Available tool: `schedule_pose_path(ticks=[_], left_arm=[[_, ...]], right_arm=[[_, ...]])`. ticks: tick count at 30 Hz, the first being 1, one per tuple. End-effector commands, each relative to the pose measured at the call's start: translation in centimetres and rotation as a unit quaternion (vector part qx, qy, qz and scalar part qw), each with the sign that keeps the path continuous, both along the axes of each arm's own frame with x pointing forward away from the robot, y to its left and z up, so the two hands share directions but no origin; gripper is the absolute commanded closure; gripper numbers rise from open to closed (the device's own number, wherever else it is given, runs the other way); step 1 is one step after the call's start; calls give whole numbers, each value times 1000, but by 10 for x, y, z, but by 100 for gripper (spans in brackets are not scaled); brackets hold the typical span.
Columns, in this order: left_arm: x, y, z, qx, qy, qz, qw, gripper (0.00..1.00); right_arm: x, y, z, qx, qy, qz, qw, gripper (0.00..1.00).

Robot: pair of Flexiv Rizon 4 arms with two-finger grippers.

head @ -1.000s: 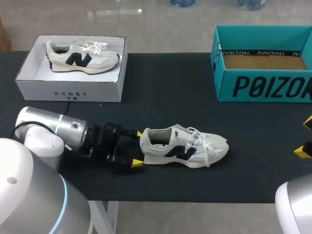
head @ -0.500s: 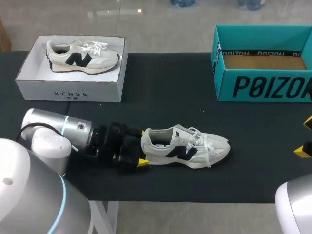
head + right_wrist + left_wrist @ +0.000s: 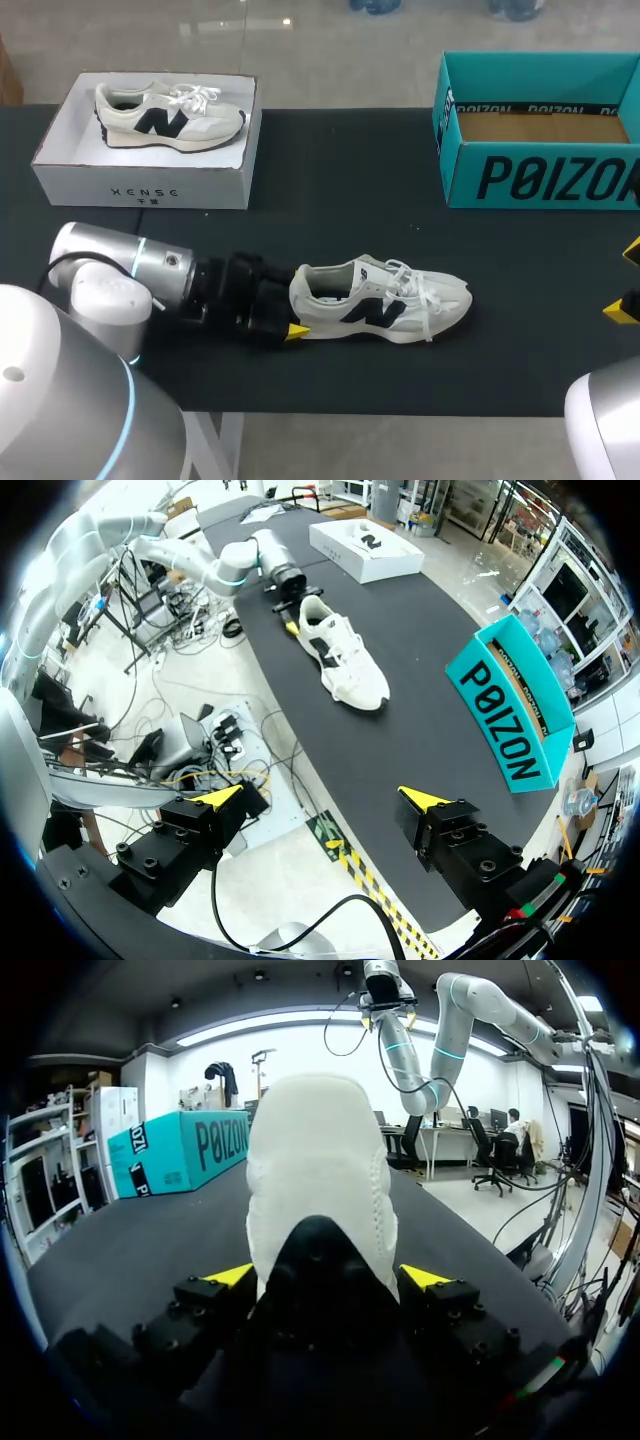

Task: Take the shoe out of the shoebox, open the shoe tongue, remove and reinsert the insole, then place the shoe into the shoebox

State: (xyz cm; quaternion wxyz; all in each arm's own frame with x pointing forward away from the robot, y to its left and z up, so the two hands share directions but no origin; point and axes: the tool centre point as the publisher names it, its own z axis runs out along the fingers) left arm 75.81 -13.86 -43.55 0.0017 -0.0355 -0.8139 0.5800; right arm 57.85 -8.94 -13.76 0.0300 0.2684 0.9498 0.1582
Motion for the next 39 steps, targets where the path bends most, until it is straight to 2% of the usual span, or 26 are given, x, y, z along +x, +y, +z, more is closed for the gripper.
schedule_pose_path(ticks=[1, 13, 15, 17, 22, 27, 32, 35, 39], left_arm=[[0, -2, -5, 0, -1, 2, 1000, 100], [0, -2, -5, 0, -1, 2, 1000, 100], [0, -2, -5, 0, -1, 2, 1000, 100], [0, -2, -5, 0, -1, 2, 1000, 100], [0, -2, -5, 0, -1, 2, 1000, 100], [0, -2, -5, 0, -1, 2, 1000, 100], [0, -2, -5, 0, -1, 2, 1000, 100], [0, -2, -5, 0, -1, 2, 1000, 100], [0, -2, -5, 0, -1, 2, 1000, 100]], right_arm=[[3, 1, 3, -2, 4, 1, 1000, 0], [3, 1, 3, -2, 4, 1, 1000, 0], [18, 17, 18, -35, 8, 0, 999, 0], [32, 36, 24, -81, 38, -8, 996, 0], [63, 72, 16, -138, 88, -54, 985, 0], [89, 100, -4, -126, 138, -103, 977, 0], [114, 140, -27, -93, 188, -156, 965, 0], [129, 169, -45, -85, 202, -176, 960, 0], [140, 204, -60, -83, 207, -194, 955, 0]])
